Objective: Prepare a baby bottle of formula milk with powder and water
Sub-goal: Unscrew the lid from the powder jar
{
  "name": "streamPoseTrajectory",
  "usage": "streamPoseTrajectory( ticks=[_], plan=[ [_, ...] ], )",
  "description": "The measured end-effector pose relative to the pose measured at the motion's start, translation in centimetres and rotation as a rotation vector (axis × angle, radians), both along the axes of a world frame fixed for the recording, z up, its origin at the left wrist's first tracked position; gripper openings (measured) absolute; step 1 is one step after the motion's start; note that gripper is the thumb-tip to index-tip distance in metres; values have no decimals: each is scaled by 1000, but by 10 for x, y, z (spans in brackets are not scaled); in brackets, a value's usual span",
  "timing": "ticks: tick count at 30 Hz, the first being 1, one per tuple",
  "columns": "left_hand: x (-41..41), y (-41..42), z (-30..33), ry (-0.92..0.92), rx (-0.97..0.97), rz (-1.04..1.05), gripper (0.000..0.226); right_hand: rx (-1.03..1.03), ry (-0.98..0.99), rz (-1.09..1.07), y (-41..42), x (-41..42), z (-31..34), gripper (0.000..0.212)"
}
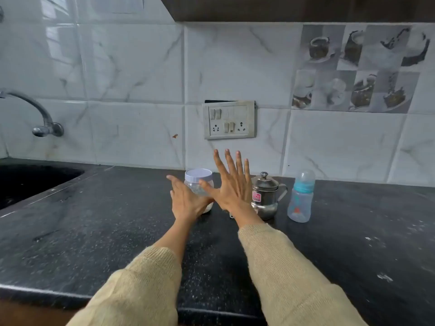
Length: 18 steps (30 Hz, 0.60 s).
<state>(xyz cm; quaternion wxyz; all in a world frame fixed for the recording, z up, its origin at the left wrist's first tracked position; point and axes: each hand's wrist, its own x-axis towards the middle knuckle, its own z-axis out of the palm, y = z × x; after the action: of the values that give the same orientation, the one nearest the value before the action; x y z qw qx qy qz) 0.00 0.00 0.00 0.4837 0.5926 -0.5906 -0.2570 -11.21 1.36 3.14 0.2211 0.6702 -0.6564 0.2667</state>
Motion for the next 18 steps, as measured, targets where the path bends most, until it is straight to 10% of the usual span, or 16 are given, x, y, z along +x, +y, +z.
streamPoseTrajectory(
  ticks=[11, 18],
  plan=[
    [-5, -21, -17, 107, -142, 37, 65, 268, -257, 271, -33, 25, 2, 81],
    [3, 12, -11, 93, -94, -23, 84, 298, -268, 249, 1, 27, 15, 73]
  ],
)
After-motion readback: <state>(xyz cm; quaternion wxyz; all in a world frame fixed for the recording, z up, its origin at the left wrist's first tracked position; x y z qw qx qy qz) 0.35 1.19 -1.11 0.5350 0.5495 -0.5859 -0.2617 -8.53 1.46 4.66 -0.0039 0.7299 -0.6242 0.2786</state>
